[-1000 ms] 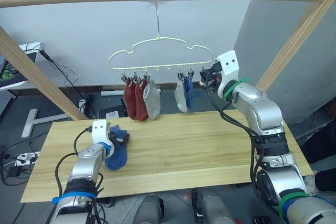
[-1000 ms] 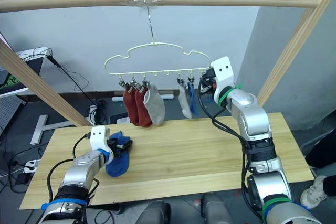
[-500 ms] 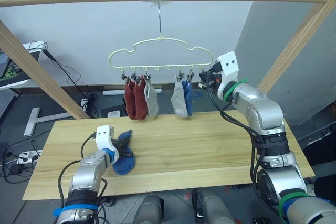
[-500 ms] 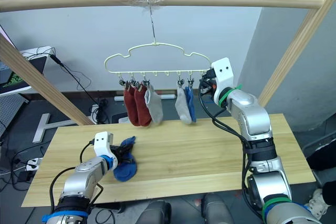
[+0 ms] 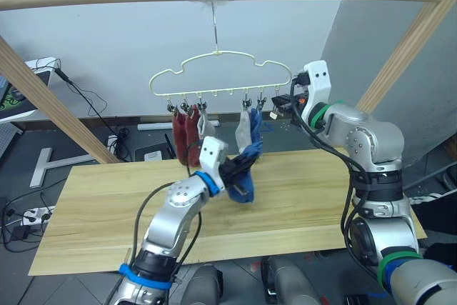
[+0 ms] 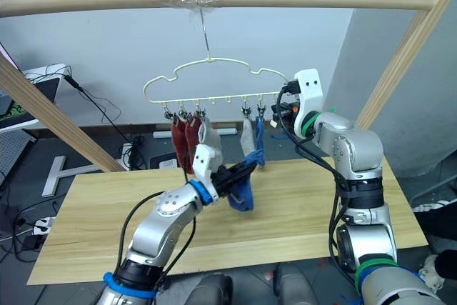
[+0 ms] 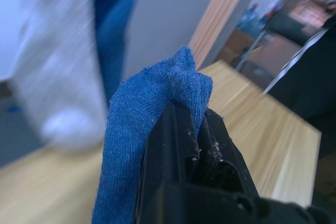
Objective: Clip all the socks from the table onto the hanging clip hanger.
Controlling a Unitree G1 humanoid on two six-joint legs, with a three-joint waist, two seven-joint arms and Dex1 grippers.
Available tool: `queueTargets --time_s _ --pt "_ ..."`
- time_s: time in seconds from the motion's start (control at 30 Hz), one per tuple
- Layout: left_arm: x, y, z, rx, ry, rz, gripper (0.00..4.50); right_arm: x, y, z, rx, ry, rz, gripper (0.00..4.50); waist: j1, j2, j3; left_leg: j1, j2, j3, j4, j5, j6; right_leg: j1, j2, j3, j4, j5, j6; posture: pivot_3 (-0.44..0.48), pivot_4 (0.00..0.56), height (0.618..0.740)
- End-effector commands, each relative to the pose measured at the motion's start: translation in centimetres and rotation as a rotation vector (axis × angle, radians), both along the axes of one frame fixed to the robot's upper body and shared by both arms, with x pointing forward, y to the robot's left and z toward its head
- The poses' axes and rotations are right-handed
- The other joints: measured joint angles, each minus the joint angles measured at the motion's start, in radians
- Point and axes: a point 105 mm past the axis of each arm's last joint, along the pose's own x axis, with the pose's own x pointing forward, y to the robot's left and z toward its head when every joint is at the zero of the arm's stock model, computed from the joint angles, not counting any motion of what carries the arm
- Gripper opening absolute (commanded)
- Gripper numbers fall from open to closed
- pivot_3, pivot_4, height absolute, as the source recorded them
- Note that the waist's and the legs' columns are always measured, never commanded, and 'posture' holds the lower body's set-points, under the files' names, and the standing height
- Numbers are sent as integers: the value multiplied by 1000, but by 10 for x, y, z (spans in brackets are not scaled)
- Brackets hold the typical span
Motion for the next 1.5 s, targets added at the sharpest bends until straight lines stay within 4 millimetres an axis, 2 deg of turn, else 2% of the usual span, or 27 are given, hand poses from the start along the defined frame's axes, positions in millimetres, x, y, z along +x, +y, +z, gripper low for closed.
queueTargets --time_s 0.03,0.27,0.43,0.77,1.03,1.13,1.17,1.3,1.47,1.5 --pt "4 -17 20 2 -110 -24 22 -7 5 27 63 -45 26 0 0 0 0 0 0 0 0 0 0 0 0 0 0 0 0 -15 180 740" --pt "21 -21 24 4 -157 34 22 -9 7 29 87 -19 30 0 -2 0 0 0 0 1 0 0 0 0 1 1 0 0 0 -27 184 740" --pt "36 -22 39 -20 -235 95 22 -11 7 29 108 9 29 0 0 0 0 0 0 1 0 0 0 0 1 1 -1 0 0 -39 189 740" --pt "34 -29 51 -48 -315 93 22 -11 6 29 182 73 11 0 -3 0 0 -1 0 1 0 0 0 0 1 1 -1 0 0 -47 194 740" --pt "33 -32 49 -35 -325 85 22 -13 7 30 224 102 20 0 -5 0 0 -1 0 1 0 0 0 0 2 1 0 0 0 -47 194 740" --pt "34 -31 50 -37 -328 85 0 -14 7 31 238 105 26 881 -6 0 0 -1 0 1 0 0 0 0 2 1 -1 0 0 -47 194 740" --pt "34 -31 50 -38 -328 85 0 -13 6 31 238 104 26 1343 -7 0 0 -1 0 1 0 0 0 0 2 1 -1 0 0 -47 194 740" --pt "33 -31 50 -38 -329 81 0 -13 5 33 244 98 28 2714 -7 0 0 -1 0 1 0 0 0 0 5 1 0 0 0 -47 194 740" --pt "31 -38 48 -71 -273 45 0 -12 -5 47 266 39 18 4476 -7 0 0 -1 0 1 0 0 0 0 6 1 -1 0 1 -46 187 740" --pt "31 -40 47 -89 -248 36 0 -13 -8 51 271 21 21 4476 -7 0 0 -1 0 1 0 0 0 0 6 1 -1 0 1 -46 187 740"
